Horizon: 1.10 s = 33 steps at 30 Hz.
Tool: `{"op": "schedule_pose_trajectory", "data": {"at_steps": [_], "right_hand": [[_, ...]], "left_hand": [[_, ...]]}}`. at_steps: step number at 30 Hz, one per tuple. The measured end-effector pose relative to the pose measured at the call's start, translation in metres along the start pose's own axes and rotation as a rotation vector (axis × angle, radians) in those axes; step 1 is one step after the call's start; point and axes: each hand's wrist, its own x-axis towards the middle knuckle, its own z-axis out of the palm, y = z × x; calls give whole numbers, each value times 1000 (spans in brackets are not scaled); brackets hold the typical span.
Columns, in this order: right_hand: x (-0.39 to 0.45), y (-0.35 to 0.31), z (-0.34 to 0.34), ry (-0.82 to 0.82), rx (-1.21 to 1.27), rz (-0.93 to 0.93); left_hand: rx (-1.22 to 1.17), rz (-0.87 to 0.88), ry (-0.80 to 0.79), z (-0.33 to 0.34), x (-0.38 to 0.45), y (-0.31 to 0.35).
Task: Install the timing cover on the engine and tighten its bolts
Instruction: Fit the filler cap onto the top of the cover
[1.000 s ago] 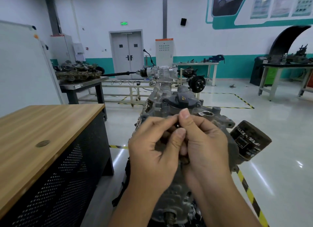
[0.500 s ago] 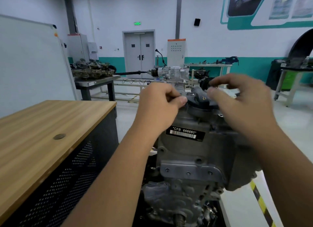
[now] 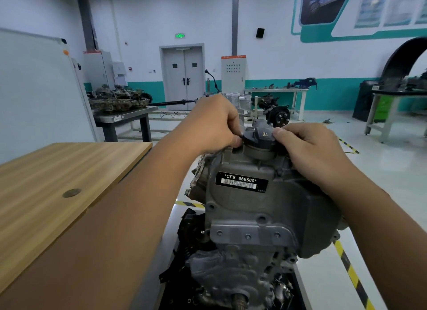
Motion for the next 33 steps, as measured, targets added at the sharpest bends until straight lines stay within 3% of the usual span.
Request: {"op": "schedule_pose_trajectory", "data": {"at_steps": [10,19,24,29,33], "right_hand": [[1,-3,1,-5,-14,7],[1,0,3,1,-20,-14],[2,2,4,26,-47,-52],[3,-4,5,45,-93,-74],[4,-3,-17,-233,-85,-118]], "left_hand": [[56,168,-136,-11,10,-12],[-48,208,-74,0,11,-23],[-185,116,-122,1,15,-30],[-396,1,-56,9,10,-32],[-387,-31,-72,12,9,-30]]}}
